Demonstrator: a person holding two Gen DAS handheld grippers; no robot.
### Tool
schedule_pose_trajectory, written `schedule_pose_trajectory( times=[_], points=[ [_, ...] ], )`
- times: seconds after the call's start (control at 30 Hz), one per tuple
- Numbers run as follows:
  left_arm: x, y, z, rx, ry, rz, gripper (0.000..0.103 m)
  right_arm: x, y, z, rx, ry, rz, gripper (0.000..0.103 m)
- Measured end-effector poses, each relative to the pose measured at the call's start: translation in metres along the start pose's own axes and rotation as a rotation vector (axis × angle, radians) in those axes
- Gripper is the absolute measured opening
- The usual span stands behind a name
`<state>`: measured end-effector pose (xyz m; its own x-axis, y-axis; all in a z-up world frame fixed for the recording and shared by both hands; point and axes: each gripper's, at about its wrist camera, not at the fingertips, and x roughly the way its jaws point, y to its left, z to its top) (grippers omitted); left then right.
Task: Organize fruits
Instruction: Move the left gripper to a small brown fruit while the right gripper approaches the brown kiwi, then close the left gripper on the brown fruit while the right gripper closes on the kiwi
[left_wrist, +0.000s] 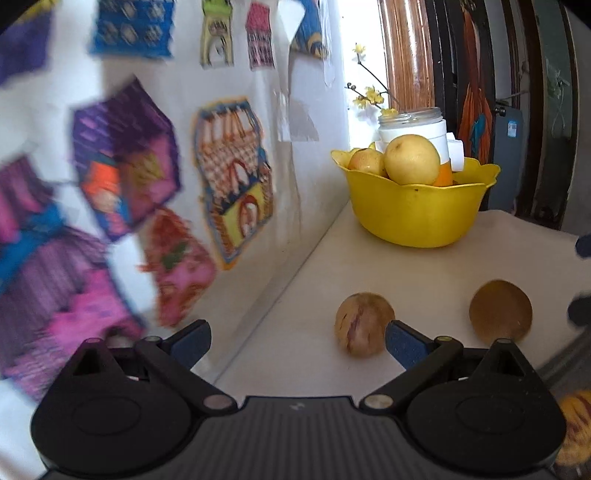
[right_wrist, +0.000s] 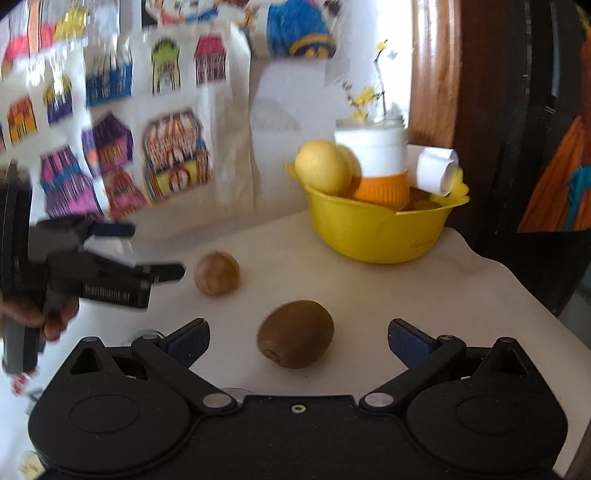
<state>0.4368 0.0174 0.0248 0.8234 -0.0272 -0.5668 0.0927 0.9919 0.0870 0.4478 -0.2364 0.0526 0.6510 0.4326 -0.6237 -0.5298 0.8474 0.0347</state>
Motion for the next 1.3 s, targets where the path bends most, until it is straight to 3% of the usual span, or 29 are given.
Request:
schedule_pose_trajectory(
  times=[0.23, 0.6, 0.97, 1.3],
  points=[
    [0.036, -0.007, 0.001, -0.056, 0.019, -0.116, 0.103, 0.036, -0.006, -0.004, -0.070, 0.056, 0.038, 0.101],
    [0.060, -0.014, 0.000, -0.076, 0.058, -0.126, 0.098, 0.069, -0.010, 0.001, -0.125, 0.105, 0.047, 0.088],
    [0.068, -0.021, 0.004, -0.055, 0.074, -0.150, 0.079, 0.084, -0.002, -0.003, -0.174, 0.117, 0.059, 0.079],
    [0.067, -0.028, 0.004, -0.039, 0.073, -0.154, 0.054, 0.087, 0.002, -0.008, -0.175, 0.087, 0.086, 0.068]
  ],
)
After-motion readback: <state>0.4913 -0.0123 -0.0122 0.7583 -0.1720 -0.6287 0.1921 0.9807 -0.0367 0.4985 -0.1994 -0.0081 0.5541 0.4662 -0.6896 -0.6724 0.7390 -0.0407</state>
